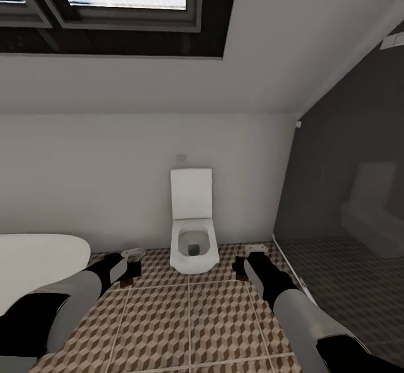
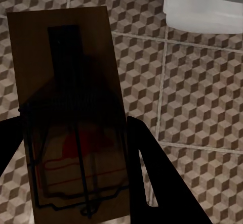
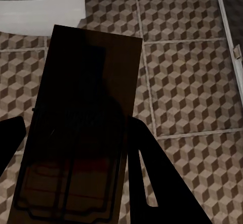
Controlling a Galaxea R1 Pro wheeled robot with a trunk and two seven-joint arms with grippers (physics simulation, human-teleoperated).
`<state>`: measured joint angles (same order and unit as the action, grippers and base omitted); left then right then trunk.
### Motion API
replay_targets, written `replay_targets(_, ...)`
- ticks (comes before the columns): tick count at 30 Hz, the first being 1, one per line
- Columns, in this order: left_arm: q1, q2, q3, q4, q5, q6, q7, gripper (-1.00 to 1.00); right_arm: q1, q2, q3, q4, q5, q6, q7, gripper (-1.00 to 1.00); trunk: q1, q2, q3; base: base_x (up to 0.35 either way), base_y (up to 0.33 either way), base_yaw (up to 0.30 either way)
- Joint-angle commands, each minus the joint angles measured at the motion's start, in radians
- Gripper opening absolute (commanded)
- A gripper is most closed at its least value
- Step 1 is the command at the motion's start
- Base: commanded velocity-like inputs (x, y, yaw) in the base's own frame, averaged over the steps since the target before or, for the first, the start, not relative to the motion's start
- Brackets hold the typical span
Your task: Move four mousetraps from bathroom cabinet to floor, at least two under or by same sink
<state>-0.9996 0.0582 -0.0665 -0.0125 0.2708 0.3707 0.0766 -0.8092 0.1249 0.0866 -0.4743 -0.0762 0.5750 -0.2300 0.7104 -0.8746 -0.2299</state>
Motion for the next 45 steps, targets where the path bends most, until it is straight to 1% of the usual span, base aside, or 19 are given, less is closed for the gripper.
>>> replay_targets(1, -0.001, 0.0, -0.007, -0.001, 0.01, 0.005, 0.002, -1.0, -0.001, -0.001, 0.007, -0.001, -0.008, 0.005, -0.009, -1.0, 0.004, -0.008, -0.005, 0.0, 0.0, 0.0)
replay_targets(14, -0.001, 0.003, -0.007, -0.001, 0.01, 0.005, 0.002, -1.0, -0.001, -0.001, 0.007, 0.0, -0.008, 0.005, -0.011, -1.0, 0.054, -0.099, -0.045, 0.0, 0.0, 0.0)
replay_targets(21, -0.001, 0.007, -0.007, -0.001, 0.01, 0.005, 0.002, -1.0, -0.001, -0.002, 0.007, 0.018, -0.005, 0.003, -0.013, -1.0, 0.081, -0.148, -0.067, 0.0, 0.0, 0.0)
replay_targets(27, -0.001, 0.009, -0.007, -0.001, 0.01, 0.005, 0.002, -1.0, -0.001, -0.013, 0.007, 0.02, -0.005, 0.003, -0.013, -1.0, 0.104, -0.19, -0.086, 0.0, 0.0, 0.0)
replay_targets(30, -0.001, 0.01, -0.007, 0.0, 0.011, 0.005, 0.002, -1.0, -0.001, -0.015, 0.007, 0.02, -0.005, 0.003, -0.013, -1.0, 0.115, -0.211, -0.096, 0.0, 0.0, 0.0)
replay_targets(35, -0.001, 0.024, -0.007, 0.0, 0.011, 0.005, 0.001, -1.0, -0.001, -0.016, 0.008, 0.02, -0.006, 0.003, -0.014, -1.0, 0.134, -0.246, -0.111, 0.0, 0.0, 0.0)
replay_targets(38, -0.001, 0.028, -0.007, 0.0, 0.01, 0.005, 0.001, -1.0, -0.001, -0.015, 0.008, 0.021, -0.006, 0.002, -0.019, -1.0, 0.146, -0.267, -0.121, 0.0, 0.0, 0.002)
replay_targets(45, -0.001, 0.029, -0.007, 0.0, 0.01, 0.005, 0.002, -1.0, -0.001, -0.016, 0.008, 0.021, -0.007, -0.002, -0.02, -1.0, 0.173, -0.316, -0.143, 0.0, 0.0, 0.166)
